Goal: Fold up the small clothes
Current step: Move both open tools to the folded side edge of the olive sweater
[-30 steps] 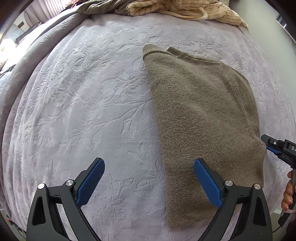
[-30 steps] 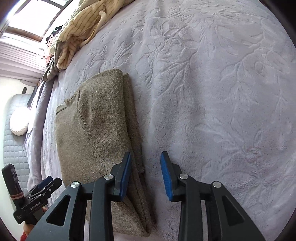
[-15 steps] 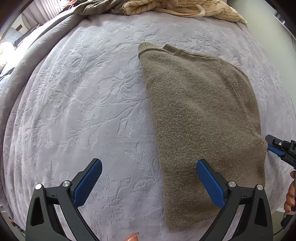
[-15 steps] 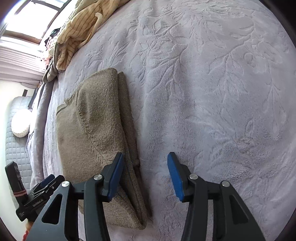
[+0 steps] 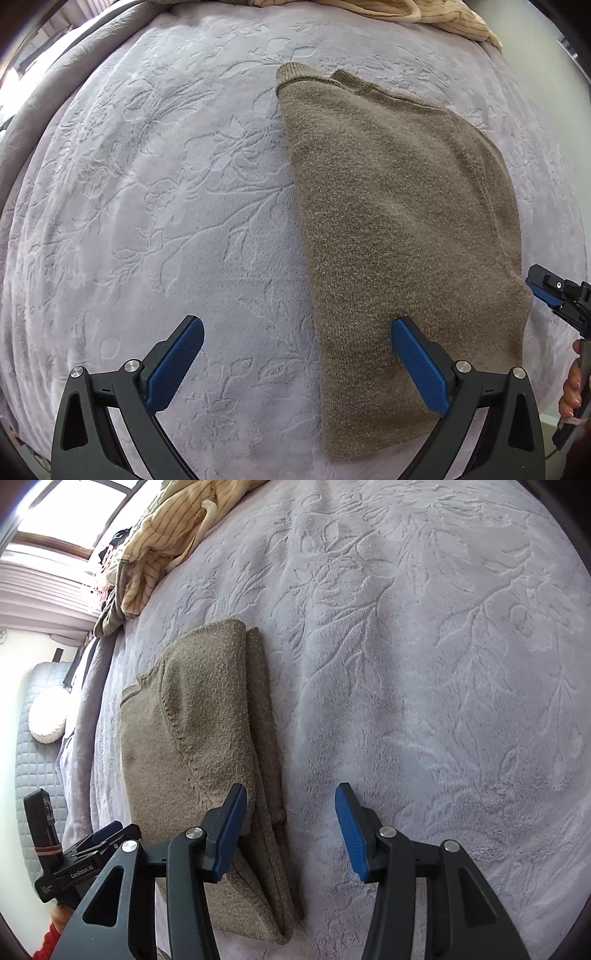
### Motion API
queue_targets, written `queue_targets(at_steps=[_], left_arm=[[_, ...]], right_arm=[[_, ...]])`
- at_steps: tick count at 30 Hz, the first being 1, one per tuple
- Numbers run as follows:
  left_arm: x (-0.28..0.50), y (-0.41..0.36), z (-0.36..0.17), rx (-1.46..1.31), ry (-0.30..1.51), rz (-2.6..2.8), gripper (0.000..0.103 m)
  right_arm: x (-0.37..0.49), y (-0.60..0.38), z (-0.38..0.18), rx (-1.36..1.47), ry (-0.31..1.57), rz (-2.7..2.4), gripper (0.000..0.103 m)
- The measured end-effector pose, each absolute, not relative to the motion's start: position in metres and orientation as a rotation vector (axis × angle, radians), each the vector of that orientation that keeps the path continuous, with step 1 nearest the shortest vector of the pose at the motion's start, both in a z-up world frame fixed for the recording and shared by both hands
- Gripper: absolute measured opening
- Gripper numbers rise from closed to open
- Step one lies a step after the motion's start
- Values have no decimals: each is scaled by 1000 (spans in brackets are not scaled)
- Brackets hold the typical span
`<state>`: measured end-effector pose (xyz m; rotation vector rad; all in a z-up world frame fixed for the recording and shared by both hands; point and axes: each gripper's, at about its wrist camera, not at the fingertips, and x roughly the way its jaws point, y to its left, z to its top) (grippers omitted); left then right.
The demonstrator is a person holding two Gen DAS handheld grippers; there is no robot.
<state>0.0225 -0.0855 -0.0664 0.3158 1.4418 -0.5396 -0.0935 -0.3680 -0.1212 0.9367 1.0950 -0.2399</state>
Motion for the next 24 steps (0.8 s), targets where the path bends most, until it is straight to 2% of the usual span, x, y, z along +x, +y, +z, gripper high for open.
queue_targets(at_steps=[9,17,24], left_arm=[[57,-77,-63,218,1431,-542,102],[88,-69,-85,36,1542,-654,102],[65,-83,-106,-84,1648,-803,102]], right_arm=[[-51,-381,-130,1014,1060,-119,54],[-41,-395,-140,1059,1103,-19,54],[-49,-393,-163,1111,1146,147,54]])
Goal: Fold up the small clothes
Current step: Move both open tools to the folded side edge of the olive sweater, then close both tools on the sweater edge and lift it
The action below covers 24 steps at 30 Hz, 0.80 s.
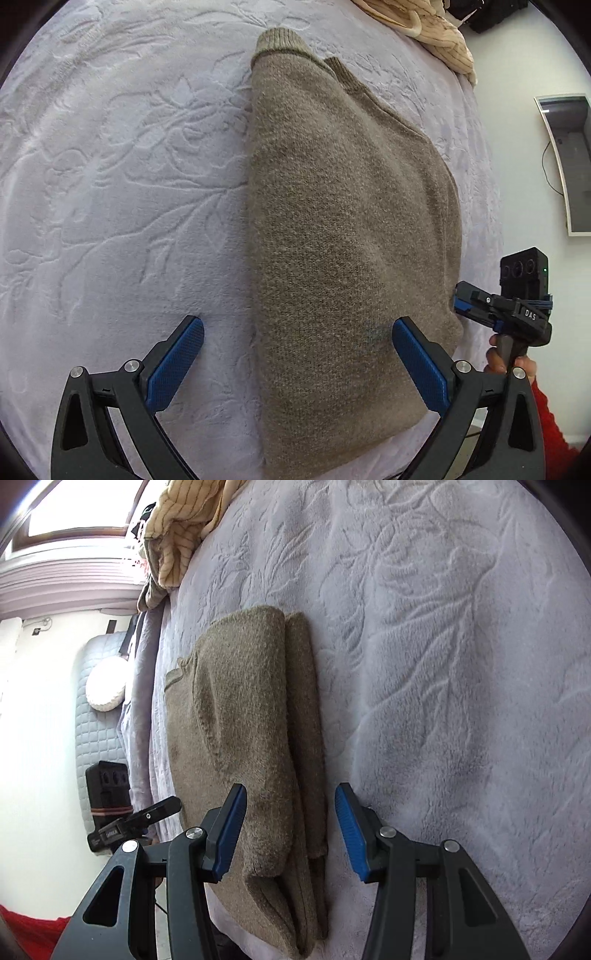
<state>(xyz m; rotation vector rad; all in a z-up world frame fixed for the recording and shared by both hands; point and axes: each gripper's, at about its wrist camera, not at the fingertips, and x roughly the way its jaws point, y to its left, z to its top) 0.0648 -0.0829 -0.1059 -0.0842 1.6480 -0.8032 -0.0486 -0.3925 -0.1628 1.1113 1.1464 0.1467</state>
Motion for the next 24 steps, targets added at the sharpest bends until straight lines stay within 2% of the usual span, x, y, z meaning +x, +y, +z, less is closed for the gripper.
queue_targets(at_steps=[7,11,16,20,24], left_arm=[[57,-117,-107,7,1608,-834,102],[51,-136,-107,105,1556,-834,102],[50,-140,-109,97,1549,-823,102],[40,-128,-103,119,1534,-808,102],[33,-136,-94,130,1499,-810,90]], right_arm=[[-24,-383,-178,1130,1139,247,54],[-8,-372,-184,1133,1130,293,63],[-1,-367,-189,1142,1130,282,64],[-3,-367,-188,1157,1134,259,63],[1,-363,-184,1146,1137,245,53]])
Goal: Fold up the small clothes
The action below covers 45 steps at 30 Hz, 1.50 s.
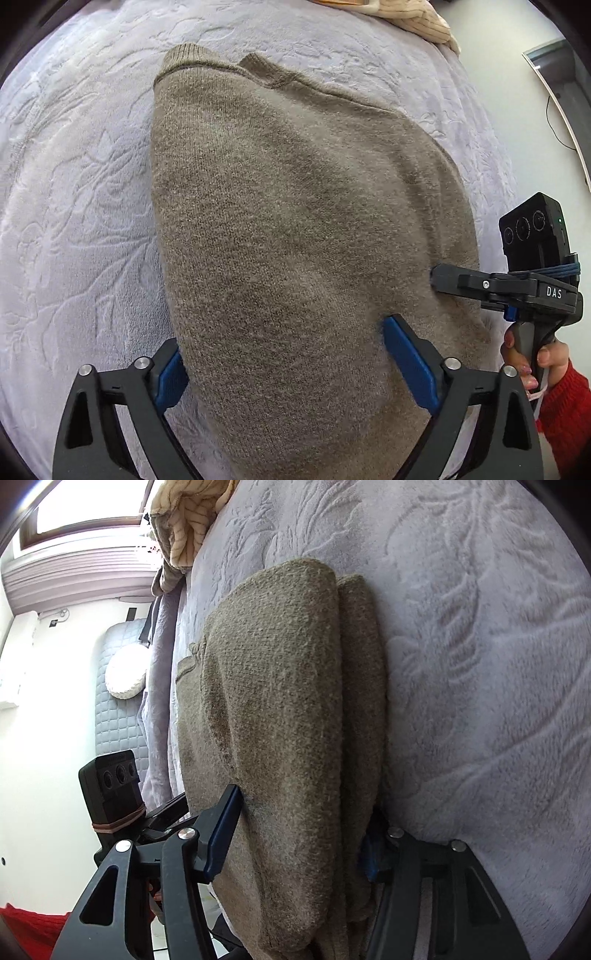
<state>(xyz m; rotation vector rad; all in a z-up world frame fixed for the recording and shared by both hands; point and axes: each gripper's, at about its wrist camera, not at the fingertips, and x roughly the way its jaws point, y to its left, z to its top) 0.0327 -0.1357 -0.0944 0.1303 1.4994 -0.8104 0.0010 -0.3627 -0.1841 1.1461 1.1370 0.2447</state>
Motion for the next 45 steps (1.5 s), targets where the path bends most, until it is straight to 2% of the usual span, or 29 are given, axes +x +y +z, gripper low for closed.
queue_targets(at_steps=[2,6,9,19,26,37,45], left_arm=[[33,-135,-92,124,1485,-815,82],[37,-125,-80,69,1459,-836,54],[41,-114,-68,0,1460,-875,47],[30,-77,-27,-109,1450,-911,47],[4,-19,10,-21,1404,-888,47],[-18,103,10,26,1433,-792,47],[-24,153,-9,51,1453,-726,47]], right_arm=[[-1,-364,-183,1171,1122,241,42],[-9,-366,-177,1256,1067,248,34],[-16,-364,-168,1334,1013,281,33],[-32,-336,-128,1416,958,358,32],[-50,-286,-105,1427,979,395,32],[-35,-159,-108,1363,1046,426,32],[-18,-104,-122,1339,1080,392,32]])
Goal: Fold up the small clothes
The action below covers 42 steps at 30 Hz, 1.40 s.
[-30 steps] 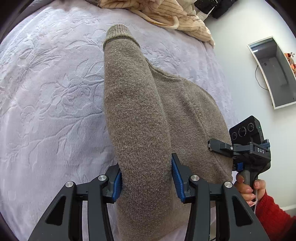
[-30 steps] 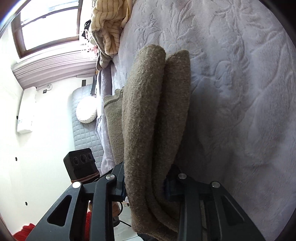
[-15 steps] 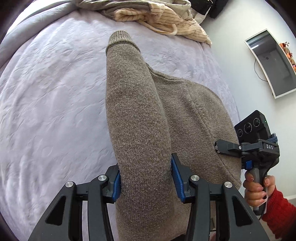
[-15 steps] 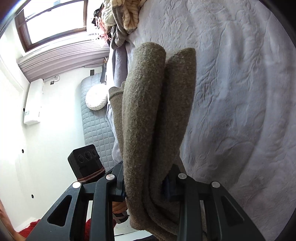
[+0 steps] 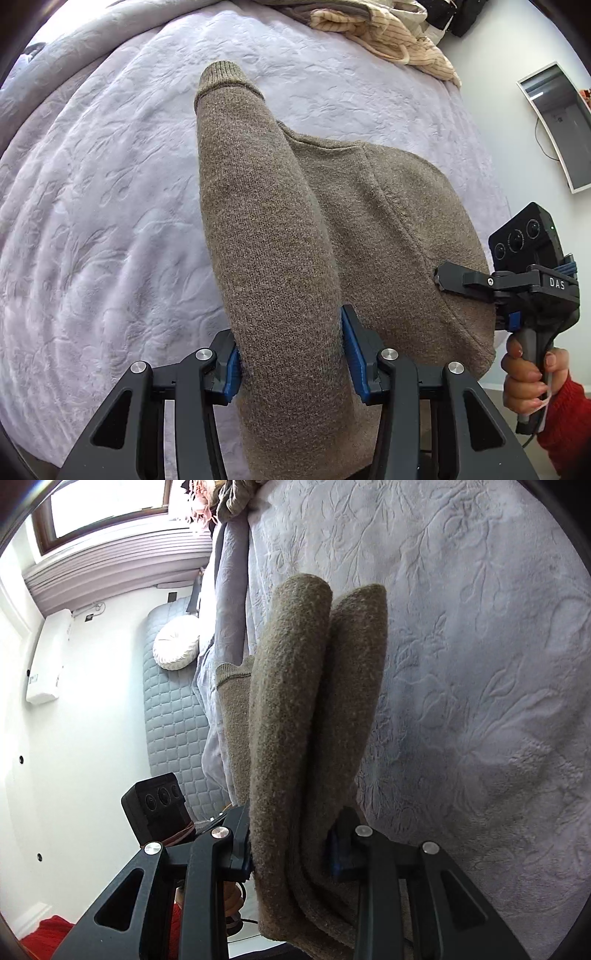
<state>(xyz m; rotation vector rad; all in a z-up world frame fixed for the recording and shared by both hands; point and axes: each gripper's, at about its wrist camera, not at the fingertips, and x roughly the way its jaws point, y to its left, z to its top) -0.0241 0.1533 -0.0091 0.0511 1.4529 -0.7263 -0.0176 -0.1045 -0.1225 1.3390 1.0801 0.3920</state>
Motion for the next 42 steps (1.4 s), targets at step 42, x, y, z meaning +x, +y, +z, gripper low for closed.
queue_targets(at_steps=[42], left_arm=[[-63,158,-48,241,1433,-662,61]], right_arm=[[-61,-62,-98,590,1371,-75,9]])
